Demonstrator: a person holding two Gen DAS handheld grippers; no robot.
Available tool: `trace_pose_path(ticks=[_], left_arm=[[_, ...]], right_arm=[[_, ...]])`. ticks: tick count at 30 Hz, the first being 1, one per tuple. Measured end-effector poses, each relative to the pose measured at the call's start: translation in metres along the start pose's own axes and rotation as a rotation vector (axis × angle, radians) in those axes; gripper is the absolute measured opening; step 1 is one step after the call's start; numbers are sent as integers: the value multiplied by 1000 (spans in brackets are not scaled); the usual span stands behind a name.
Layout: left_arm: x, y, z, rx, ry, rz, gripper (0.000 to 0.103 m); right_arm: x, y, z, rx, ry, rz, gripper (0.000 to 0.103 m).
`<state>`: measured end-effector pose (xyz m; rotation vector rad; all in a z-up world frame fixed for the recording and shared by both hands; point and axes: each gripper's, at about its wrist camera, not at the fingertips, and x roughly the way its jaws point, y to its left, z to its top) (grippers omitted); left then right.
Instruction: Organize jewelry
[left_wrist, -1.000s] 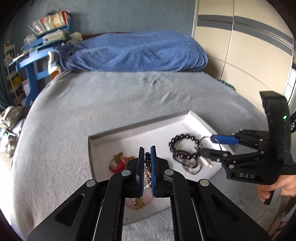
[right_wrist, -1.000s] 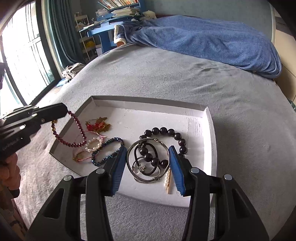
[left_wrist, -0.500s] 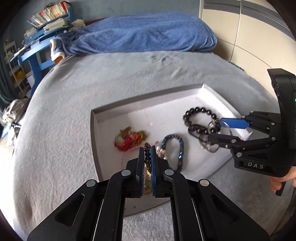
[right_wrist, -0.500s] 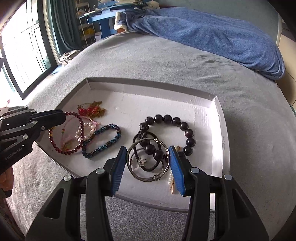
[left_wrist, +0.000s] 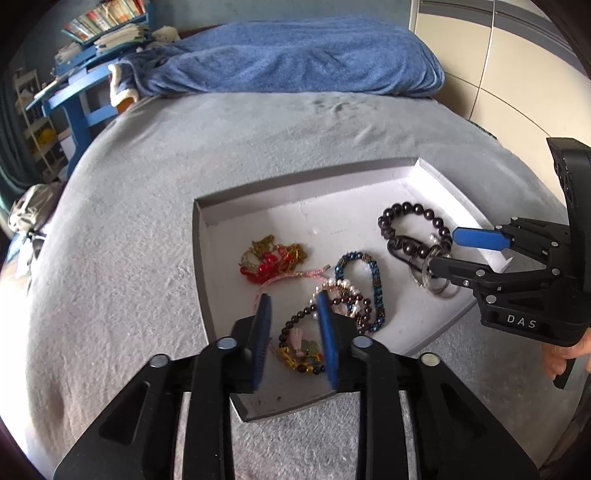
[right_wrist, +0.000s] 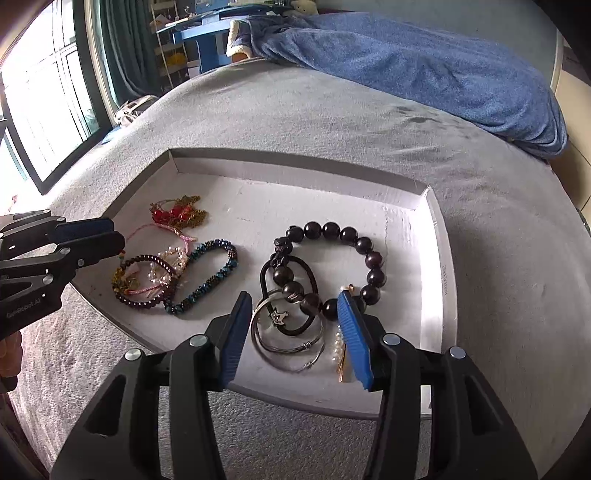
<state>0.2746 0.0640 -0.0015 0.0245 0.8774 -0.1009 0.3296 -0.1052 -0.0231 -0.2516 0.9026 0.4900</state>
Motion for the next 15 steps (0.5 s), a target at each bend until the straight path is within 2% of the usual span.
trace_pose_path(ticks=[1, 5, 7, 13, 15], left_arm=[[-3, 0, 1, -2, -9, 6, 44], [-13, -1, 5, -10, -50, 13, 59], [-20, -2, 7, -11, -77, 21, 73], [-36, -5, 4, -4, -129, 47, 87], [-40, -6, 1, -5, -137, 52, 89]], right_arm=[[-2, -1, 0, 5, -3, 0, 55], [-11, -6, 2, 26, -27, 3, 57], [-18, -9, 4, 38, -48, 4, 59], [-41, -18, 4, 78, -104, -7, 66], [-48, -20, 3, 92, -116, -6, 66]])
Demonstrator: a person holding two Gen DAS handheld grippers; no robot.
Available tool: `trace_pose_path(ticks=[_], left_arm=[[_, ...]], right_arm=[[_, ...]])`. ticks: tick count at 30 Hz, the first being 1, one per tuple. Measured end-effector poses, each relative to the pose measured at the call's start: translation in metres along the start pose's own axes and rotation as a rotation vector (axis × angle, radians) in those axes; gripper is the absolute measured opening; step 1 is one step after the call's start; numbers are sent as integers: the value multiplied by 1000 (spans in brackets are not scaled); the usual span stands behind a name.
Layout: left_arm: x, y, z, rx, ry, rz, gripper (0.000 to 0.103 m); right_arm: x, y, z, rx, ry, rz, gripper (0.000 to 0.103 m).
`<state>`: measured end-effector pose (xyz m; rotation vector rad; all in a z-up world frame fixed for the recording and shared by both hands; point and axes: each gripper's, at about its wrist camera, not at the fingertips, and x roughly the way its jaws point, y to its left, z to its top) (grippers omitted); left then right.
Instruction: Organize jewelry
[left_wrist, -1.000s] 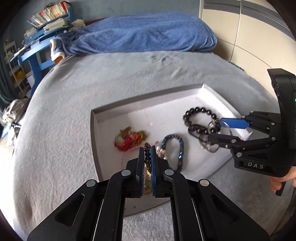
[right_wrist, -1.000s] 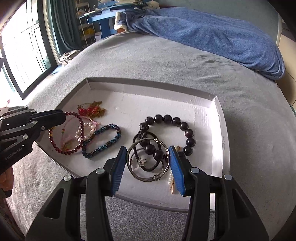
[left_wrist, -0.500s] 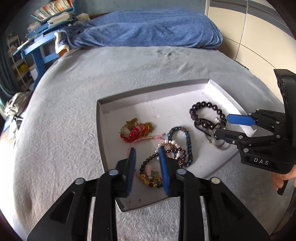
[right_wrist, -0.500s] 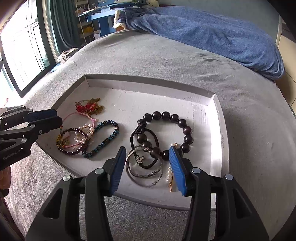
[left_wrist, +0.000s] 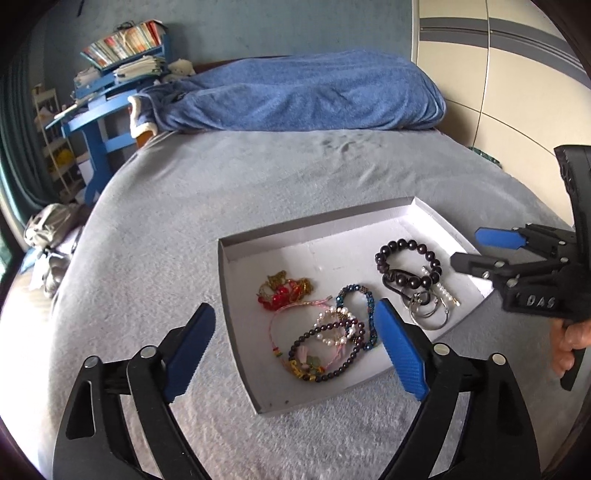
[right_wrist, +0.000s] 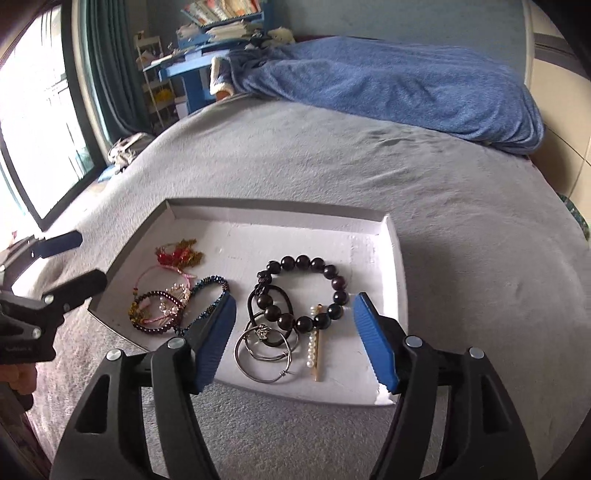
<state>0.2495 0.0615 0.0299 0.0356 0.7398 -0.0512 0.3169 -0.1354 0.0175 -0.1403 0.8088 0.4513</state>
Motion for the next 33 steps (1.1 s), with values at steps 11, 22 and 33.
trace_pose_path(ticks=[11, 22, 33], left_arm=[[-30, -6, -21, -6, -77, -7, 94], [-62, -12, -40, -60, -174, 0, 96], [-70, -17, -64, -73, -195, 34, 98]], right_arm=[[-44, 9, -21, 8, -165, -5, 81], [-75, 23, -48, 45, -261, 8, 95], [-80, 22, -77, 18, -337, -26, 97]])
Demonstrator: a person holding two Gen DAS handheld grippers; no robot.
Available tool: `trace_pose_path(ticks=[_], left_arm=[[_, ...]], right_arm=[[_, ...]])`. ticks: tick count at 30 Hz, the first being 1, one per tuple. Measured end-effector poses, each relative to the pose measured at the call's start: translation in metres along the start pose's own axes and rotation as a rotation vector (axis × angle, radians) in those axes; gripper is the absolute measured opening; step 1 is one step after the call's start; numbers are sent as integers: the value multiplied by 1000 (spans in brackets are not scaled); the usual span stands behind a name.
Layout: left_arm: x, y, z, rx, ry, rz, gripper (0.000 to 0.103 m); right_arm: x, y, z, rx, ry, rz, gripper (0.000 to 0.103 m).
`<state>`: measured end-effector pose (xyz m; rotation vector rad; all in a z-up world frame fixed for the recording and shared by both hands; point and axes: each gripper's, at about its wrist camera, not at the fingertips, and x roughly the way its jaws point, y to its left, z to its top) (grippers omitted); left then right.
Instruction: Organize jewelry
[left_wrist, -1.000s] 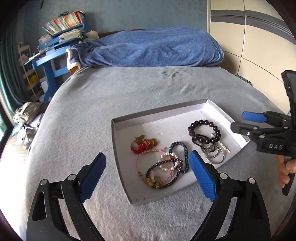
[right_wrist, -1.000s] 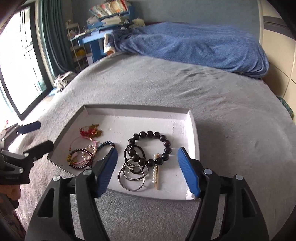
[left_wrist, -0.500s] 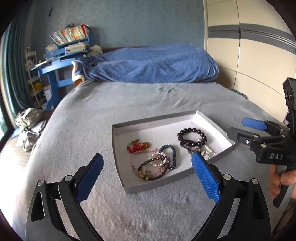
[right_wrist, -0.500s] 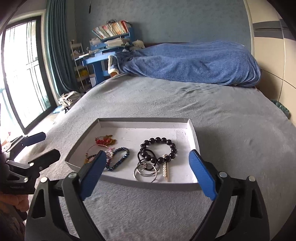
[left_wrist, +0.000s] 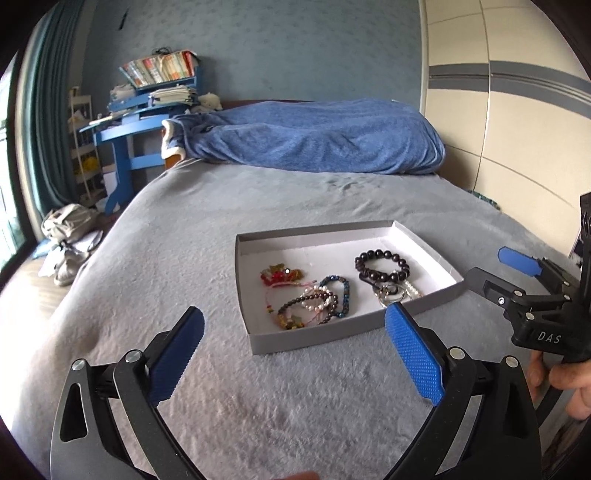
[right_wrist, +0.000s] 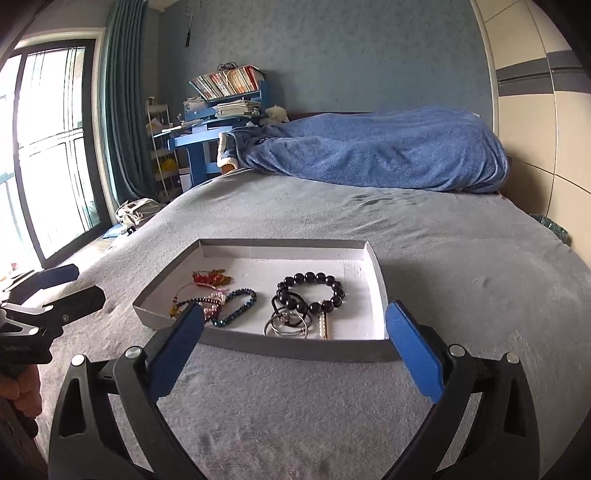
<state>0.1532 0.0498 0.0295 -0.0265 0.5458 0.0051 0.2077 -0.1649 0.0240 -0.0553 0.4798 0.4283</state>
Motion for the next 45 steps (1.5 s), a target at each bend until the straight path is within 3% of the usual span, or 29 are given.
trace_pose_path(ticks=[10, 45], left_arm=[[2, 6, -5, -20, -37, 26, 98], [6, -1, -8, -4, -10, 8, 98]], right_arm=[[-3, -3, -5, -2, 5, 4, 97], [-2, -3, -5, -4, 14, 13, 97]])
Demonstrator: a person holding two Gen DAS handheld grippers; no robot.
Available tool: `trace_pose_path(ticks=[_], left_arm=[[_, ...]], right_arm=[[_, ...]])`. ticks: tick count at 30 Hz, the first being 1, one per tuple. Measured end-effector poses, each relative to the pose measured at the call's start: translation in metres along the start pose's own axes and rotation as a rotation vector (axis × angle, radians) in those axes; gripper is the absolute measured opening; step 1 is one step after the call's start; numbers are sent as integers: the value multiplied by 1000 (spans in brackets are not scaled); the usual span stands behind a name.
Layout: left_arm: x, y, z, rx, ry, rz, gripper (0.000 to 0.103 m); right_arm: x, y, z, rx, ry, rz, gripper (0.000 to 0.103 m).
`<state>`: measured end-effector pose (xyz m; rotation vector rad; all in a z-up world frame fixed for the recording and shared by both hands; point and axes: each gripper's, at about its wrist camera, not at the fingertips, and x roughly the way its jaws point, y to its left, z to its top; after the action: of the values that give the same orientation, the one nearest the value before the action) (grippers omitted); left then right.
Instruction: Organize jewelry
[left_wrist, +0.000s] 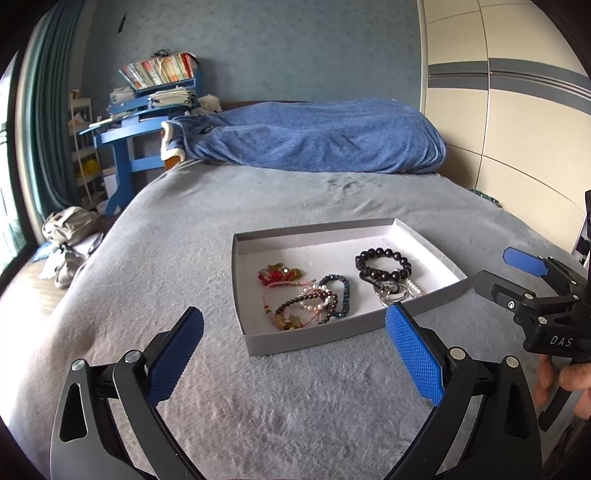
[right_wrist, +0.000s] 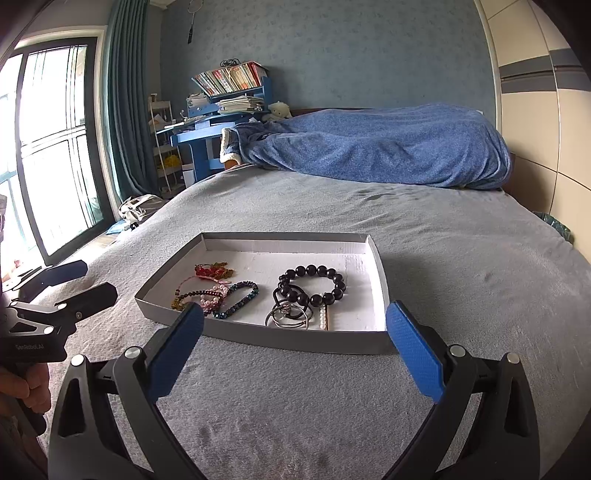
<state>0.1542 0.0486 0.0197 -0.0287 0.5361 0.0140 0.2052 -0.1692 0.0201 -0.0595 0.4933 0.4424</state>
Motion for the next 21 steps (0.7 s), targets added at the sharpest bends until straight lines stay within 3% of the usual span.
trace_pose_path(ticks=[21], left_arm=[[1, -2, 0, 3, 6, -2, 98]], right_arm=[[1, -1, 2, 3, 2, 2, 97]])
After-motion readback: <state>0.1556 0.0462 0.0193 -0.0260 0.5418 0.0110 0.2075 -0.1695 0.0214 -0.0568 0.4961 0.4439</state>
